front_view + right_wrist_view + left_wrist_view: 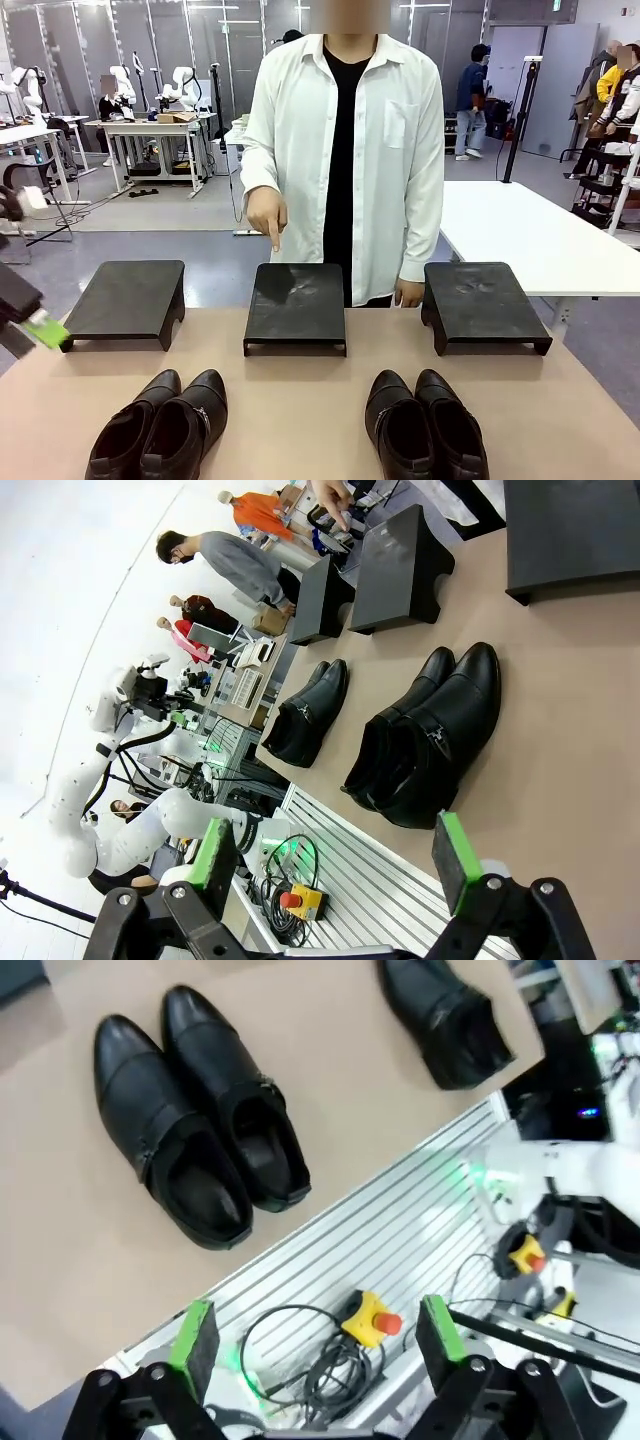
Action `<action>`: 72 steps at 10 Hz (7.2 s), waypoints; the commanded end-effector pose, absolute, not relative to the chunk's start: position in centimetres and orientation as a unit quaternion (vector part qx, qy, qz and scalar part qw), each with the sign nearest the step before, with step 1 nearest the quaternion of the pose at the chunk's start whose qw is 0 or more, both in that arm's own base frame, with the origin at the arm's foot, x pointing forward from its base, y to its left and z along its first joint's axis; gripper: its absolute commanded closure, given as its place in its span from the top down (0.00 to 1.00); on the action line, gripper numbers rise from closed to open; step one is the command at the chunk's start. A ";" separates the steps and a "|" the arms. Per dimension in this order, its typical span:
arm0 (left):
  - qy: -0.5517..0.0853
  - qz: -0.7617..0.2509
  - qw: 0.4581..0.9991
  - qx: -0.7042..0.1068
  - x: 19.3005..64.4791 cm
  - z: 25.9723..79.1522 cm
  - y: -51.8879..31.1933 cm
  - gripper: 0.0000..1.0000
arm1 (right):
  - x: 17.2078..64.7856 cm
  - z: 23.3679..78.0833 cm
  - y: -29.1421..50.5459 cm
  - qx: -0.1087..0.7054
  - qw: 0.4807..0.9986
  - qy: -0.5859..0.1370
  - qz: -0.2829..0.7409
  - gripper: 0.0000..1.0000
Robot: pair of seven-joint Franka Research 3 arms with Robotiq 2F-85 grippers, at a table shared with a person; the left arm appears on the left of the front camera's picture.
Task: Place the shoes on the stand as instructed by the person.
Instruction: Pick up one pair of Shoes and place it on the Shoes Stand indicated by the person.
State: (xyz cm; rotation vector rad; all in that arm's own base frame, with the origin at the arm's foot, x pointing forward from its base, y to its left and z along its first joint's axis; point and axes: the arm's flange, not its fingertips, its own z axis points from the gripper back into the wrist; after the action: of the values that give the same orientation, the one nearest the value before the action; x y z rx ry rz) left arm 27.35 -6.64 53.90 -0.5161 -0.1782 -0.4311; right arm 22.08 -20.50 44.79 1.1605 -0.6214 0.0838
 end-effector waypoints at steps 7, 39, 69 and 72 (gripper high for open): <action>-0.124 -0.099 0.981 -0.115 26.2 44.2 -13.1 1.00 | 22.1 44.9 -20.7 0.541 0.786 -0.297 0.047 1.00; -0.039 -0.084 0.987 -0.133 29.8 39.9 -15.5 0.03 | 22.1 44.9 -20.7 0.541 0.786 -0.297 0.047 1.00; -0.171 -0.072 0.983 0.005 52.0 53.0 -41.7 0.08 | 22.1 44.9 -20.7 0.541 0.786 -0.297 0.047 1.00; -0.206 -0.041 0.977 0.044 55.7 50.2 -41.8 0.08 | 22.1 44.9 -20.7 0.541 0.786 -0.297 0.047 1.00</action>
State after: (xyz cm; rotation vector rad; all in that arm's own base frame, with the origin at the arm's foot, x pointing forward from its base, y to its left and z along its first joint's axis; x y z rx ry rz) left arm 54.63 -41.26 49.18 0.0647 -0.3450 -0.1344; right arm 22.08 -20.63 44.99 1.1596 -0.6192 0.0855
